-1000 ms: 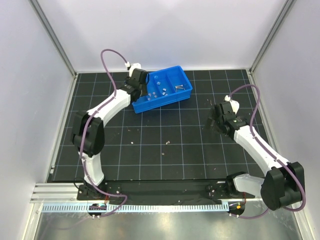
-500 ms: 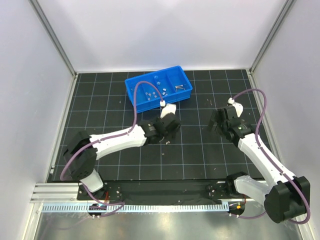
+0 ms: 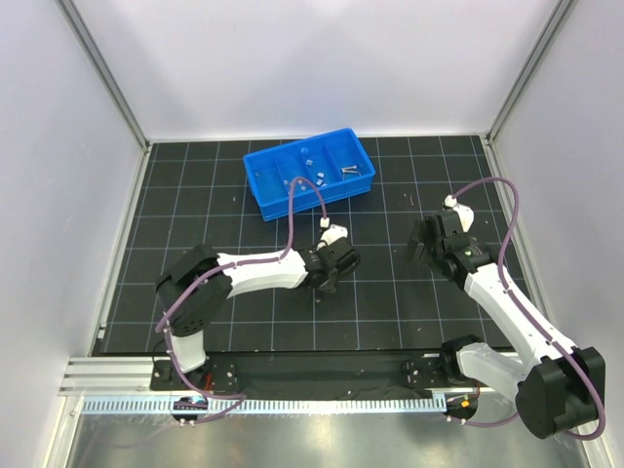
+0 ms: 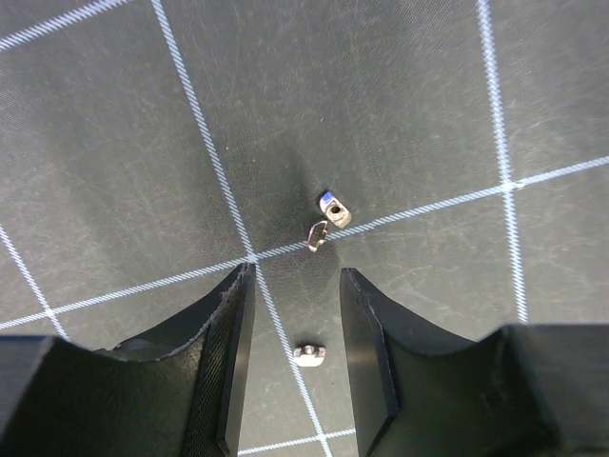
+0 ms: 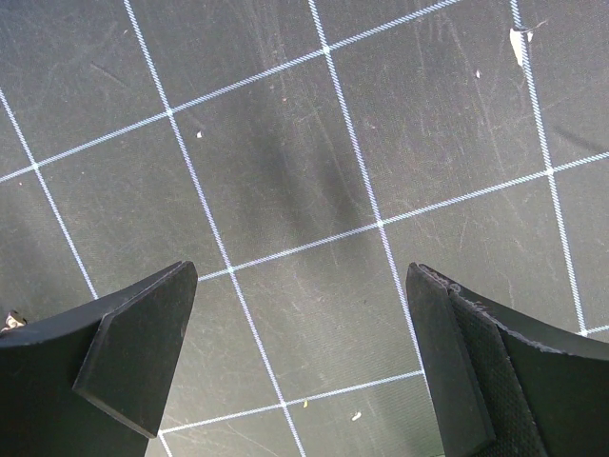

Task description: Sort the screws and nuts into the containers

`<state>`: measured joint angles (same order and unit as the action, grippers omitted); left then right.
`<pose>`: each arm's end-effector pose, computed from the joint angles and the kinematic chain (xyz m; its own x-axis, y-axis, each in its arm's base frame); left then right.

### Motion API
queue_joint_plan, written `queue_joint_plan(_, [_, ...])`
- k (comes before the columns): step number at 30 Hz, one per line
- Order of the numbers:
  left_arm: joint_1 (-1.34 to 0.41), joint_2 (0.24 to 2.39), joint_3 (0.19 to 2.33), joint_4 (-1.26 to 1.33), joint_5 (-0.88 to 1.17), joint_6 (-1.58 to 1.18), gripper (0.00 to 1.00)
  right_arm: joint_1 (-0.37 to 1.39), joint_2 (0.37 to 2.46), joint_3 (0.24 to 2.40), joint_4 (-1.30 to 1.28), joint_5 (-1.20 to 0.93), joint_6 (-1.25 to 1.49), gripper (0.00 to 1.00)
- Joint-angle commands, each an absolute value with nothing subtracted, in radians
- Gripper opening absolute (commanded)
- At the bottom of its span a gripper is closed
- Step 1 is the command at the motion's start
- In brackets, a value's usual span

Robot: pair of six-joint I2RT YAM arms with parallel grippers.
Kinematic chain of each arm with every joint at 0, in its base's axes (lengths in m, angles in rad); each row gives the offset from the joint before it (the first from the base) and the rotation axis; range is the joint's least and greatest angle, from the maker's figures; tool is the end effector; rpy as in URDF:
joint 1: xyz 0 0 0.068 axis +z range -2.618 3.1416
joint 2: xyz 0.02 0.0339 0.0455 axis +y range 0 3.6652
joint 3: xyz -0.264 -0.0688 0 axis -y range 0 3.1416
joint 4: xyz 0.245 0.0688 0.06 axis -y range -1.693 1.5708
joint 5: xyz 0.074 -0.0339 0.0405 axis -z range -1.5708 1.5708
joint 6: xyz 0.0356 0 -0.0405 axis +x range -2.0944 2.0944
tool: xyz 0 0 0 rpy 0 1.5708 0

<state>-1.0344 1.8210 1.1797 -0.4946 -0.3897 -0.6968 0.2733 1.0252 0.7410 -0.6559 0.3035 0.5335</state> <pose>0.1969 -0.3048 0.1738 -0.8132 0.2062 -0.5442 0.2496 0.9683 -0.0062 0.1942 0.0434 0.2409 -0.7143 0.3038 -0.6305 0.3198 0.9430 0.0921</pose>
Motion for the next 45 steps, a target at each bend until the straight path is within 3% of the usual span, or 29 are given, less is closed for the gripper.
queue_joint_plan(1, [-1.032,1.825,1.203,-0.499,-0.385,-0.699,0.44,0.272,1.002,0.739,-0.649,0.316,0.548,1.00])
queue_joint_plan(18, [-1.028,1.904,1.218,-0.462,-0.416,-0.673,0.41,0.272,1.019,0.735,-0.643,0.313,0.554,1.00])
queue_joint_plan(28, [-1.009,1.921,1.209,-0.451,-0.402,-0.676,0.26,0.270,1.012,0.739,-0.652,0.321,0.555,1.00])
queue_joint_plan(40, [-0.988,1.927,1.177,-0.402,-0.325,-0.686,0.25,0.272,1.006,0.742,-0.663,0.322,0.557,1.00])
queue_joint_plan(45, [-0.986,1.913,1.160,-0.403,-0.302,-0.701,0.11,0.272,1.000,0.747,-0.673,0.330,0.560,1.00])
